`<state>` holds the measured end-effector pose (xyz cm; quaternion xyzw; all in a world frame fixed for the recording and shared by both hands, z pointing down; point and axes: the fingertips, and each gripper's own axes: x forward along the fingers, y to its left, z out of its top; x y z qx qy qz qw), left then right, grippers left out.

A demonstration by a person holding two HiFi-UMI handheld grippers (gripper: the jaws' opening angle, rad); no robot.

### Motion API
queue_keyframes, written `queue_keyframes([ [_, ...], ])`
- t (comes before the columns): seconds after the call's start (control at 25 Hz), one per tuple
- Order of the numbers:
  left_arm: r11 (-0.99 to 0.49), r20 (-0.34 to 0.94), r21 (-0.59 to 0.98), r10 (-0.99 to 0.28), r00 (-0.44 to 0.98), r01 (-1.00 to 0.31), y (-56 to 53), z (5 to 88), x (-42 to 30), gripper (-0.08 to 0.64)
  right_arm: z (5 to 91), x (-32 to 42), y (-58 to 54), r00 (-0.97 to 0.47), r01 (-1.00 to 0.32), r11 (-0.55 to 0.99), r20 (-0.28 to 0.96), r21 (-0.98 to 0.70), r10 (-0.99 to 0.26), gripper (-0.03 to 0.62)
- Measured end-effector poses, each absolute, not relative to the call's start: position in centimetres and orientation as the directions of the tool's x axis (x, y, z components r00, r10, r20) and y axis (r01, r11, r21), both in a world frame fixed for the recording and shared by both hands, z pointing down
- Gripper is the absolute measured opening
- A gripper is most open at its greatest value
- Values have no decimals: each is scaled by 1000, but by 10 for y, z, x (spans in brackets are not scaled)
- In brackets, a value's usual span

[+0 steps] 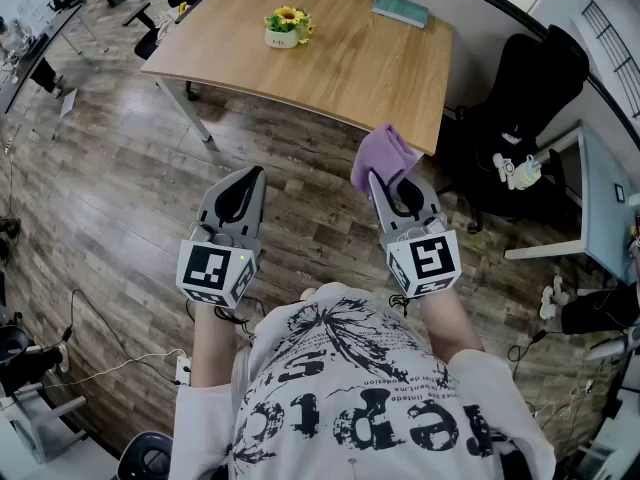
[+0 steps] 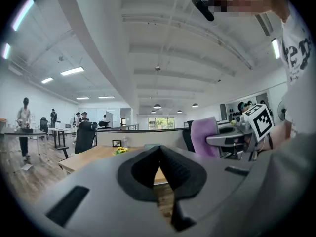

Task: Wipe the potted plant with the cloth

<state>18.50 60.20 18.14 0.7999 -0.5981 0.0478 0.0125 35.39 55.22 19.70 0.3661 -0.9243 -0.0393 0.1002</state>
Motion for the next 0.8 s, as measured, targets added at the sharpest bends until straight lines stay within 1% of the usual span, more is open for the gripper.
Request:
queue_keyframes([
  [0.44, -298, 77, -27, -952, 296, -954, 598, 180, 167, 3, 199, 334, 545, -707, -676, 724, 154, 140, -690, 63],
  [0.64, -278, 64, 10, -958, 278, -961, 603, 188, 141, 3, 209, 317, 542, -691, -702, 707, 156, 87, -706, 64],
  [0.8, -248, 73, 41, -965, 251, -968, 605, 195, 117, 3, 217, 298, 542, -702, -688, 721, 180, 80, -689, 65],
])
